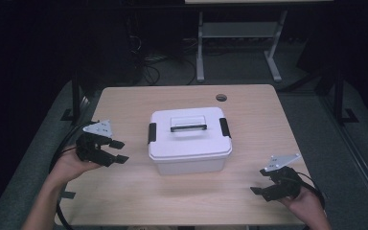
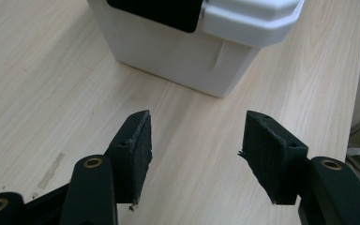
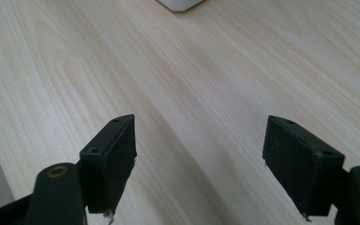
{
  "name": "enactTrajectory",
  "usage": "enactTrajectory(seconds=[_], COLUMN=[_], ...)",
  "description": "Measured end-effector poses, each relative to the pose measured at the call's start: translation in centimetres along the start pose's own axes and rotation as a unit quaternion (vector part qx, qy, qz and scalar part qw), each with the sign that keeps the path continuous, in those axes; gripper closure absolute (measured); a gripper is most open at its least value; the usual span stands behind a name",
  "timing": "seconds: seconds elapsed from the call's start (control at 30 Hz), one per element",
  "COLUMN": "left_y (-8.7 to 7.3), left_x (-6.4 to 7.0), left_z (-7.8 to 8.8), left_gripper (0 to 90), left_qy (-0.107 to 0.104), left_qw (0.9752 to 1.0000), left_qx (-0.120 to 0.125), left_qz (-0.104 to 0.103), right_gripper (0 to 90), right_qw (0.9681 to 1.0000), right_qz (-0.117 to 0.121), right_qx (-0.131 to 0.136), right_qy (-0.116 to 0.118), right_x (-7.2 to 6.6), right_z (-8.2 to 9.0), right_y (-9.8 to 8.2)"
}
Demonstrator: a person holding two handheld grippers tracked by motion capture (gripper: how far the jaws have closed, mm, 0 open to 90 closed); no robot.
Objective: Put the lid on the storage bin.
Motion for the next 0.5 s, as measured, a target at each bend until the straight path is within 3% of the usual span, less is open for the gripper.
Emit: enactTrajectory(seconds=[0.5], left_y=[-2.3], left_x=[-0.1], left_z=[0.3], left_gripper=[40.7], left_qy=[0.012], left_qw=[0.9998], left_qx=[0.0], left_qz=[0.015], right_gripper=[25.3], right_qw=[1.0], right_qz=[0.0], right_qx=[-0.004], right_qy=[0.002], right_x=[-0.1], right_z=[-0.2], right_y=[-0.2])
Point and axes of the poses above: each handheld gripper's, and its own axes: z roughly backward along the jaws, y roughly out of its top, x roughly to its right, the point moved 9 cm from there along -z, roughly forward along the jaws, and after that the axes turned 14 degrees about x, right-handed, at the moved point
